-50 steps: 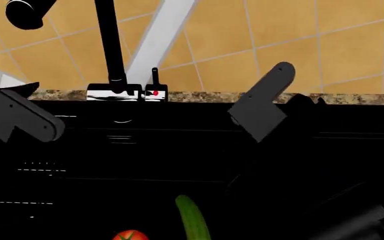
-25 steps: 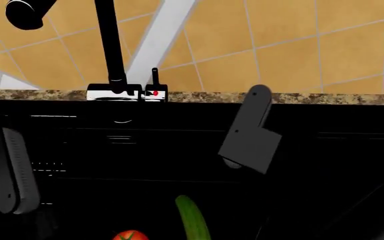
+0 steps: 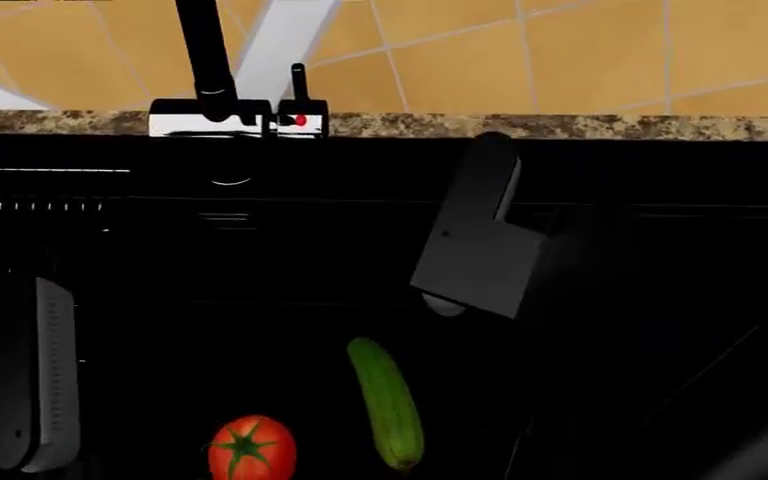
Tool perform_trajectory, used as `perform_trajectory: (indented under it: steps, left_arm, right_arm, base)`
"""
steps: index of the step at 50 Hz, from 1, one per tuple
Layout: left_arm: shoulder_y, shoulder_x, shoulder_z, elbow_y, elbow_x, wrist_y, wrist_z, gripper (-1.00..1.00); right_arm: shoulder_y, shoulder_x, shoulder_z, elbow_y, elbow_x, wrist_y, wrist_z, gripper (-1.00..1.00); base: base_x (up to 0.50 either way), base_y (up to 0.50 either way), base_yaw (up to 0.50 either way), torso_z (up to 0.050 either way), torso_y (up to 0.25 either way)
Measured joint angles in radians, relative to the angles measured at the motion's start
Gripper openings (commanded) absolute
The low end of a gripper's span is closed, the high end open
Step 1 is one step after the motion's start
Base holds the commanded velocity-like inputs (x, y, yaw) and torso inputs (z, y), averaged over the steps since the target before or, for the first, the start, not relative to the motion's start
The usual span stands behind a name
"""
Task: Pick the vegetables from the sink and place them on the cutting board.
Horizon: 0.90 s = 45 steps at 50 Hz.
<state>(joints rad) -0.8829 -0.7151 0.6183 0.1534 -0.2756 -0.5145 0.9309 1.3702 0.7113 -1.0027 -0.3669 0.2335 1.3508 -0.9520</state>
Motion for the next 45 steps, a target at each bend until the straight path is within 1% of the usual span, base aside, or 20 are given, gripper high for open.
perform_trajectory:
  steps: [3,13,33,45]
  left_arm:
    - [-0.013,0.007,0.006,-0.002,0.003,0.002,0.007,1.00]
    - [-0.059,0.042,0.039,-0.019,0.017,-0.018,0.026,1.00]
    - [-0.146,0.100,0.201,-0.050,0.070,-0.111,0.136,1.00]
    - [-0.182,0.146,0.276,-0.114,0.119,-0.123,0.154,1.00]
  right_arm:
    - [0.009,-0.005,-0.001,0.001,0.001,0.005,-0.003,1.00]
    - [0.033,-0.034,-0.011,0.022,0.007,0.031,-0.010,1.00]
    - [0.060,-0.055,-0.064,0.044,0.001,0.038,-0.014,1.00]
    - [0.057,-0.053,-0.078,0.038,0.004,0.028,-0.013,1.00]
  base:
    - [0.03,0.00,0.00,-0.003,-0.250]
    - [0.03,0.00,0.00,0.000,0.000]
    - [0.03,0.00,0.00,0.000,0.000]
    - [0.03,0.00,0.00,0.000,0.000]
